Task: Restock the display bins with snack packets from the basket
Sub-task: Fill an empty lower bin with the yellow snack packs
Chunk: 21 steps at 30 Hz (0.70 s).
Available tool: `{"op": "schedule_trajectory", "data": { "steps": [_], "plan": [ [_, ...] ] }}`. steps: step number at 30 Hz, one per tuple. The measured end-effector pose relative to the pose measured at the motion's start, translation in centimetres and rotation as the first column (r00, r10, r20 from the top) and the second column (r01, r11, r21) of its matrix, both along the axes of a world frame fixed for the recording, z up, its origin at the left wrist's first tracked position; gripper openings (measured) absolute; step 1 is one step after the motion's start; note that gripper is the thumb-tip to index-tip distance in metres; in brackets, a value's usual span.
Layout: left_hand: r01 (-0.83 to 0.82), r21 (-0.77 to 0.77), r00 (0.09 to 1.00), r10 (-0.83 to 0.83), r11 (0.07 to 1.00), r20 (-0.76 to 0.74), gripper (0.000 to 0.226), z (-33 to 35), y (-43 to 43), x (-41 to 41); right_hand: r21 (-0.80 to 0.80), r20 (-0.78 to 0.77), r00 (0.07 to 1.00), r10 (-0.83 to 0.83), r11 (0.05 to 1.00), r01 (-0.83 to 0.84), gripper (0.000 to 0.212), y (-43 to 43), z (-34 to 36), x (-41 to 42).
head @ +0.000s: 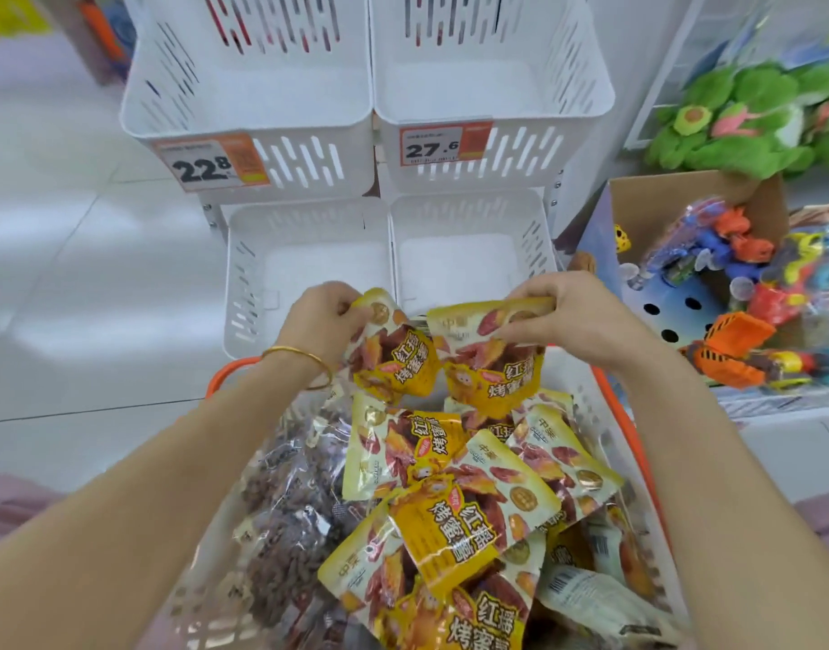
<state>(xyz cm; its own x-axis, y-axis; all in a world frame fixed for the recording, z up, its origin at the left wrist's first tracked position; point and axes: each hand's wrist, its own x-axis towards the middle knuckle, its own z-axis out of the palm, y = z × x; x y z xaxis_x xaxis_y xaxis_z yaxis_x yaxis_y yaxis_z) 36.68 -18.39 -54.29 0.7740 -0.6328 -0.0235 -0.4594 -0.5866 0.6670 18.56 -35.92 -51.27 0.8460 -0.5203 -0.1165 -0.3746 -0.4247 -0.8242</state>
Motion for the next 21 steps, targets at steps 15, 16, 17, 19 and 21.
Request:
{"op": "schedule_trajectory", "data": {
  "steps": [15,16,17,19,21],
  "plan": [
    [-0.360,-0.327,0.858,0.172,0.874,-0.484,0.024,0.6,0.0,1.8,0.833,0.145,0.941,-0.306,0.551,0.051,0.021,0.7,-4.2,0.0],
    [-0.317,-0.326,0.896,0.169,0.890,-0.412,0.019,1.0,0.1,1.8,0.809,0.189,0.938,-0.292,0.587,0.020,0.021,0.9,-3.9,0.2],
    [-0.263,-0.322,0.929,0.149,0.910,-0.339,0.012,1.4,0.2,1.8,0.771,0.243,0.930,-0.276,0.637,-0.012,0.024,0.9,-3.4,0.7],
    [-0.142,-0.314,0.965,0.061,0.939,-0.254,0.004,2.4,-0.3,1.6,0.662,0.331,0.916,-0.226,0.748,-0.054,0.027,1.0,-2.2,2.0],
    [-0.023,-0.307,0.977,-0.043,0.951,-0.207,0.006,3.3,-1.2,1.2,0.530,0.359,0.926,-0.112,0.842,-0.103,0.028,0.8,-0.9,3.5]
  ]
}}
